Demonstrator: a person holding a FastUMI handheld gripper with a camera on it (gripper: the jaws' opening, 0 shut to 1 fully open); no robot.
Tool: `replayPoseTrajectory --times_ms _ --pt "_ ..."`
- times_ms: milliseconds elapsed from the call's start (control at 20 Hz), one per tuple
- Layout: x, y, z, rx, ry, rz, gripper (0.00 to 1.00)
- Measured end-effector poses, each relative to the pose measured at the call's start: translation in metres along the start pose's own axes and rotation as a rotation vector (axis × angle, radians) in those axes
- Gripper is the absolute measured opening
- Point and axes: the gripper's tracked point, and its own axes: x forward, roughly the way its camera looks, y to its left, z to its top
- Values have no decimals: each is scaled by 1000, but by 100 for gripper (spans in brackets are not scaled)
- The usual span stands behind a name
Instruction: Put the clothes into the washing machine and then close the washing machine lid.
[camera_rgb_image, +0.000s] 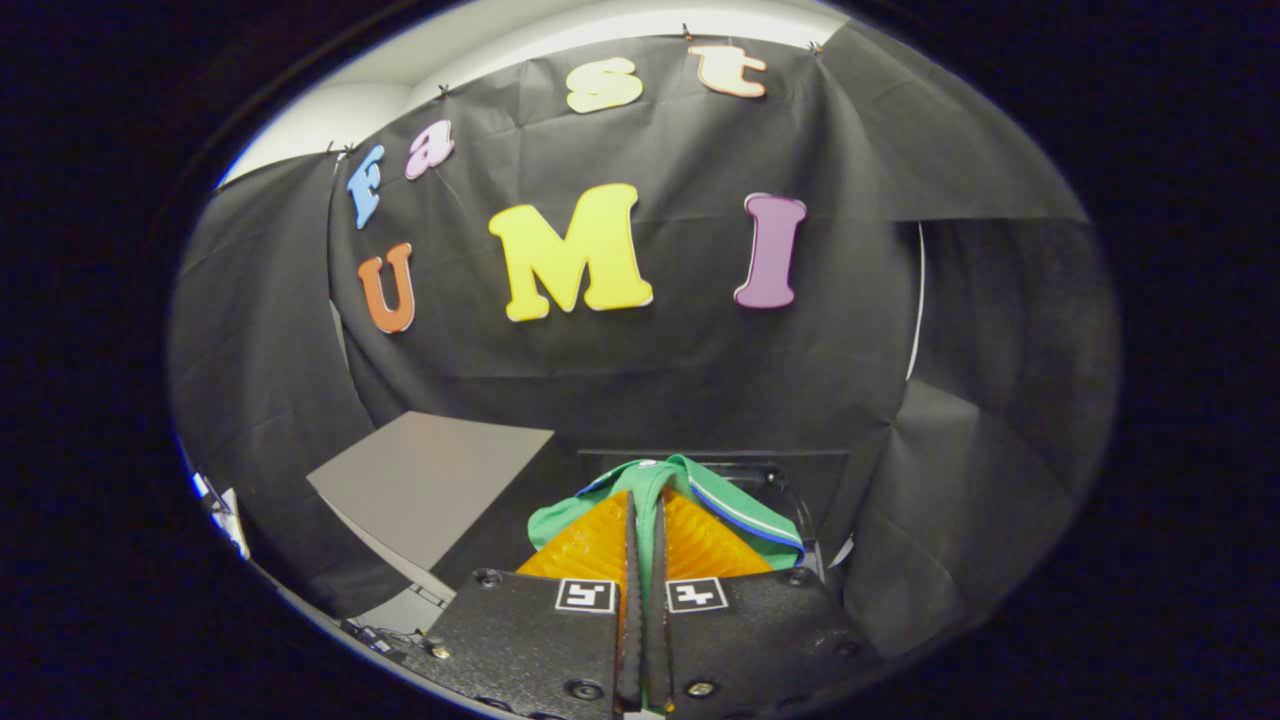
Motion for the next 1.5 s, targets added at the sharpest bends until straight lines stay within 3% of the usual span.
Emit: replayPoseTrajectory --times_ms 450,900,1500 --pt "91 -25 -83 -20 198 12 5" --pt "139 -38 -164 33 395 -9 6" --pt "178 -53 -236 149 627 -153 6"
